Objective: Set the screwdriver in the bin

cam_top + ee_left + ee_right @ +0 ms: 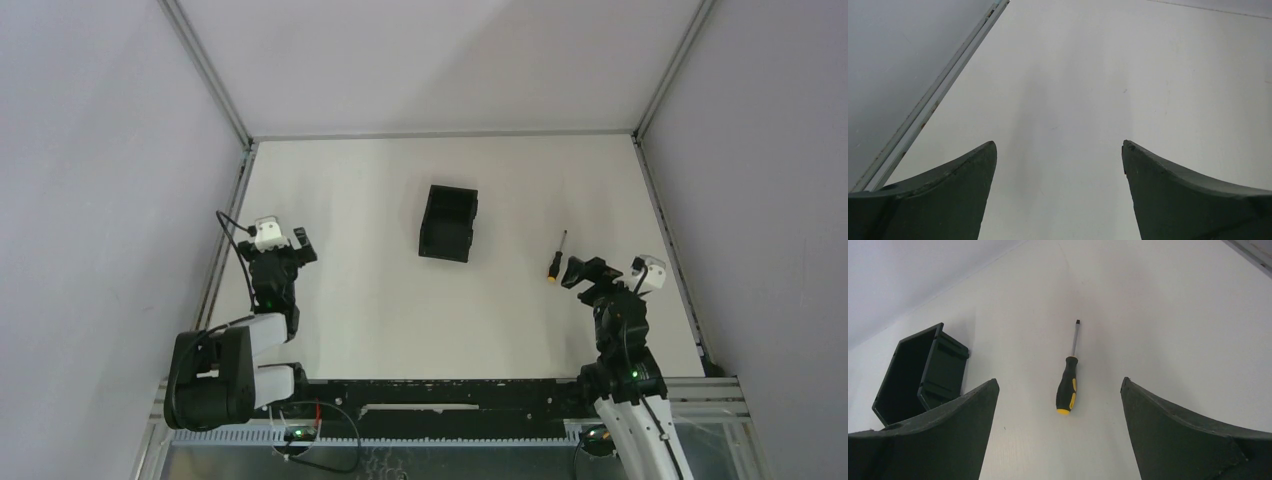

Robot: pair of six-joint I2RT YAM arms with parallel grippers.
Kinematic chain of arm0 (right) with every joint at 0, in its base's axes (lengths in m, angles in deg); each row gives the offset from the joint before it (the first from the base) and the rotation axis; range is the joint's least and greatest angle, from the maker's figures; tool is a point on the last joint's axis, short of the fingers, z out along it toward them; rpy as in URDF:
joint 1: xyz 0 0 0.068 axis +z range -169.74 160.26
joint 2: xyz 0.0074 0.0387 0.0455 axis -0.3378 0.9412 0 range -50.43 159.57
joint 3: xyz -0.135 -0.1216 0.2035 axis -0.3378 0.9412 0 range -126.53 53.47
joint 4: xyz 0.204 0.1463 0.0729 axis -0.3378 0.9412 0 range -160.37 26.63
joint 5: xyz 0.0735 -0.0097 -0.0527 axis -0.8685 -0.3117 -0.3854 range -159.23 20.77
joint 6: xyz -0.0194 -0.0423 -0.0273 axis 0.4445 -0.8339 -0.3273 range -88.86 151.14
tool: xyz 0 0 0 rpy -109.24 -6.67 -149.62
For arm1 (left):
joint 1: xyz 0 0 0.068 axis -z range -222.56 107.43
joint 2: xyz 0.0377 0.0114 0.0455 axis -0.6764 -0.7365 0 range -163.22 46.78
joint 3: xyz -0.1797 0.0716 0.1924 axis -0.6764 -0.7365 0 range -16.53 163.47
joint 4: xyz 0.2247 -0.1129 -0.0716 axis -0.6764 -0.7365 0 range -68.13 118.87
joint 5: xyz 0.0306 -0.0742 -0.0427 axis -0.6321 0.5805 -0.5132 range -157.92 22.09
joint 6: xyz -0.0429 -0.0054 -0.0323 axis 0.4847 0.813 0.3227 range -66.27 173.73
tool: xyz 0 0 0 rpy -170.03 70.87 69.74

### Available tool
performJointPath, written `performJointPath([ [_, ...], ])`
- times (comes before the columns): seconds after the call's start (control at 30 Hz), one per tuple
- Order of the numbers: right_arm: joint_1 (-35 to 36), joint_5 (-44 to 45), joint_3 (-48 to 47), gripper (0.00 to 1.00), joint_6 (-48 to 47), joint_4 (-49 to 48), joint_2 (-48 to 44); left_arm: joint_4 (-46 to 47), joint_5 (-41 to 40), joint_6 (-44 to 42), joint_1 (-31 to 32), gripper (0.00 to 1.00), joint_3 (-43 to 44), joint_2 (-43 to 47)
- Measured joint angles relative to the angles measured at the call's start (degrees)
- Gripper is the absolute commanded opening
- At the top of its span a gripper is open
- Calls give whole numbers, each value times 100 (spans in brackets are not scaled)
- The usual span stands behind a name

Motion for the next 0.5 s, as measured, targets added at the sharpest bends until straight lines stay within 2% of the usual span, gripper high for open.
performJointPath([
  [0.23,0,-236,-667,94,-83,-103,531,0,0,0,0,100,0,0],
  [0.4,0,-321,-2365,95,-129,125,1989,2,0,0,0,100,0,0],
  [0.5,-2,-382,-3906,97,-210,734,3460,4,0,0,0,100,0,0],
])
